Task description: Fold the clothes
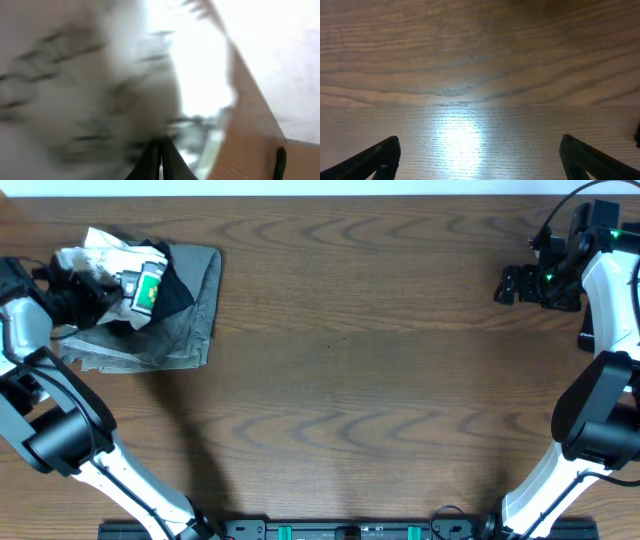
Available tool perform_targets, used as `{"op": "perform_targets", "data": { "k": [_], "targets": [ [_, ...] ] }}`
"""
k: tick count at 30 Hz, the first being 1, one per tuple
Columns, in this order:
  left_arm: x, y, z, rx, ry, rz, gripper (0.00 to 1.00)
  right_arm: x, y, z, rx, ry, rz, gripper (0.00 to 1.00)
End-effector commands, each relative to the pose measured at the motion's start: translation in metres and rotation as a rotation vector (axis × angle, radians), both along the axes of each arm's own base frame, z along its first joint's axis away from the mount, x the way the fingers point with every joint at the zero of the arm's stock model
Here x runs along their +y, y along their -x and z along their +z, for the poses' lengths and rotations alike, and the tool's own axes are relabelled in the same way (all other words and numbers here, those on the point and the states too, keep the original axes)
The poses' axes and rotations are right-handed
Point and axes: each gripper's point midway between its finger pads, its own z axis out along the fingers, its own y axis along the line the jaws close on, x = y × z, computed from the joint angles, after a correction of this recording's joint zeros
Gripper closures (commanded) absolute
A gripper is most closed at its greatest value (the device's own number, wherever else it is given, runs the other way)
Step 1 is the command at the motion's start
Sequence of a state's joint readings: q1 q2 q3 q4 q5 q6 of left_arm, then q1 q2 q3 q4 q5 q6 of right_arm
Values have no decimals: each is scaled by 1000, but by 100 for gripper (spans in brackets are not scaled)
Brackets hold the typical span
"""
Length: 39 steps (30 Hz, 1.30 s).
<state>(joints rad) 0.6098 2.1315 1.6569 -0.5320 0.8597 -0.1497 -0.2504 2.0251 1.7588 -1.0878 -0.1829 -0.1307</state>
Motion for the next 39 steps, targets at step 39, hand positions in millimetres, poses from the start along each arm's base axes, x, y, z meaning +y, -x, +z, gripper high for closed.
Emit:
{"op": "perform_targets", "data": {
  "k": [39],
  "targets": [
    [-35,-87,103,-460,16,-42,94,-2,-1,2,-4,-2,-18,1]
  ]
}}
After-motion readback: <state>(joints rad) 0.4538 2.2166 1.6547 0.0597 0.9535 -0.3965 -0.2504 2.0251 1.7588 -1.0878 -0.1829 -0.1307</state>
